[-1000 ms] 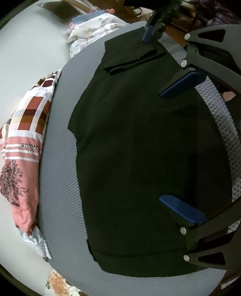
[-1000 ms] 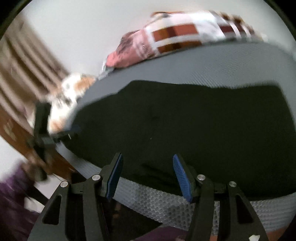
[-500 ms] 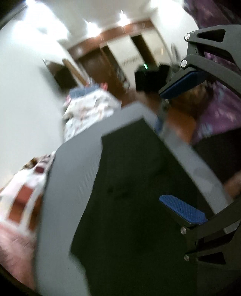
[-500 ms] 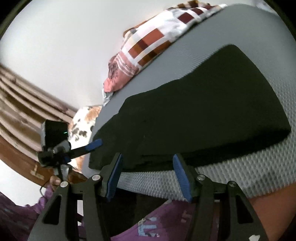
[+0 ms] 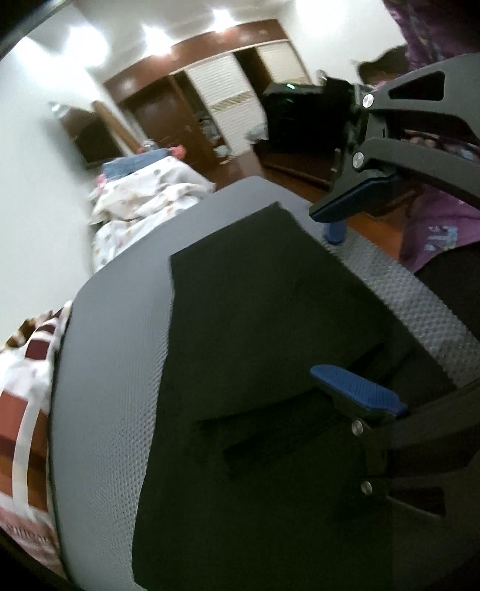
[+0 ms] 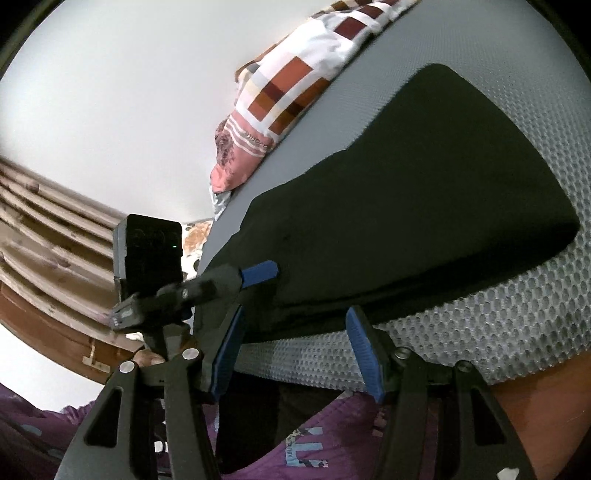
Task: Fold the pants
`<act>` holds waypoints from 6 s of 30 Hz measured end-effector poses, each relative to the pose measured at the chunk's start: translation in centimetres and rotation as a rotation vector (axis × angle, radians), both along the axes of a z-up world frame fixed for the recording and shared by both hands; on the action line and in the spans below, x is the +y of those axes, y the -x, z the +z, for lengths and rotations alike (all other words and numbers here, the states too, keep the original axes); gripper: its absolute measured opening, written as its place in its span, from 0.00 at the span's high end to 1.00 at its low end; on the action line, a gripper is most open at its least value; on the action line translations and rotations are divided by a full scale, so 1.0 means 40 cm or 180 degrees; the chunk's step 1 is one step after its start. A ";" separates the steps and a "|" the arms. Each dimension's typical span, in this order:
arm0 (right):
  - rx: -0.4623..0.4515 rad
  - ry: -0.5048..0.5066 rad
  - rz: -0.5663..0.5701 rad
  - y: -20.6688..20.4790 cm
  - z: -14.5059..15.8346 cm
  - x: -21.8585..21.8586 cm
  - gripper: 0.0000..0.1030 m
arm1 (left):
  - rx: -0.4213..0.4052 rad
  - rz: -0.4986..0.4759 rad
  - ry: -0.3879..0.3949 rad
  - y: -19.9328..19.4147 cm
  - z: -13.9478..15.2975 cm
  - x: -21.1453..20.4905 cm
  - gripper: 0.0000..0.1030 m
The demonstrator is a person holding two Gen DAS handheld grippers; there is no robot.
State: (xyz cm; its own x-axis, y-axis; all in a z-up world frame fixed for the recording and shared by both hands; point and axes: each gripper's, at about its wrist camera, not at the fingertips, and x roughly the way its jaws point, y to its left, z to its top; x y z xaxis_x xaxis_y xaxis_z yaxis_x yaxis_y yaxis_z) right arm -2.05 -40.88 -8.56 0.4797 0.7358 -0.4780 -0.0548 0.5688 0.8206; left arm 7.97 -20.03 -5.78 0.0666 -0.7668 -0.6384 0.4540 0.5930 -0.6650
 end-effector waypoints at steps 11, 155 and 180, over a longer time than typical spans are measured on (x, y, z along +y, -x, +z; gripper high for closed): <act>0.0102 -0.0146 -0.0028 -0.008 -0.026 -0.021 0.45 | 0.0213 0.0359 -0.0098 -0.038 -0.043 0.005 0.23; 0.0345 -0.1647 -0.0394 -0.032 -0.078 -0.086 0.14 | 0.1213 0.1058 0.0324 0.008 -0.085 0.135 0.98; 0.0560 -0.1601 -0.0157 -0.051 -0.089 -0.030 0.11 | 0.1097 0.0763 0.0236 -0.080 -0.100 0.096 0.57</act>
